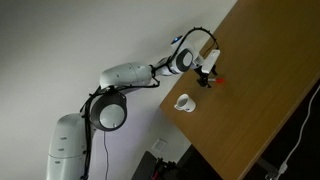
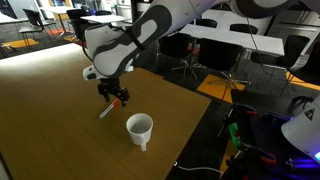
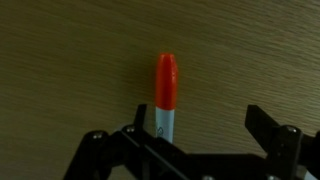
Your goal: Put the red pen in the white mug
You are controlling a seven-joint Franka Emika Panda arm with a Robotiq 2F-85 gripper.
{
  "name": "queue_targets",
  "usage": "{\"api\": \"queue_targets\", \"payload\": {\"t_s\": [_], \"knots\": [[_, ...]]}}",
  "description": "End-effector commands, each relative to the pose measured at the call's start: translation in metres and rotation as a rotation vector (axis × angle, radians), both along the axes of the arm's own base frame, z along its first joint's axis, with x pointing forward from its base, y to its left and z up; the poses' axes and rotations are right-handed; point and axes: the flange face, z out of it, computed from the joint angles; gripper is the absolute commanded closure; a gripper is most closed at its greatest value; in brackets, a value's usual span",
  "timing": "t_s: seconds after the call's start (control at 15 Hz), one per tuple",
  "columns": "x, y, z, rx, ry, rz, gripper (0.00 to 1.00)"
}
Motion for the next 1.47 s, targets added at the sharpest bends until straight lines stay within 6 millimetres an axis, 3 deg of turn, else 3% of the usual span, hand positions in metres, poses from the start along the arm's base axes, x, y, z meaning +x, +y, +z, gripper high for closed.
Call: {"api": "queue_targets", "payload": {"t_s": [0.0,0.07,0.27,0.4,0.47,0.67,0.87,0.93,1.0,1.13,1.33,1.4], "knots": [[0.014,-0.001,-0.003,0.011,-0.018,-0.003,0.0],[0.017,-0.001,-0.003,0.012,-0.022,-0.003,0.0],[0.023,0.001,-0.002,0.012,-0.035,0.0,0.21],[0.027,0.001,-0.003,0.014,-0.04,0.002,0.21],[0.027,0.002,-0.004,0.015,-0.04,0.002,0.29],[0.029,0.004,-0.007,0.02,-0.034,0.006,0.37],[0.03,0.006,-0.013,0.021,-0.022,0.01,0.31],[0.03,0.007,-0.015,0.022,-0.019,0.011,0.55],[0.03,0.008,-0.017,0.021,-0.017,0.013,0.58],[0.031,0.008,-0.018,0.022,-0.018,0.013,0.73],[0.033,0.001,-0.007,0.04,-0.022,-0.008,0.96],[0.033,-0.003,-0.001,0.051,-0.019,-0.02,0.99]]}}
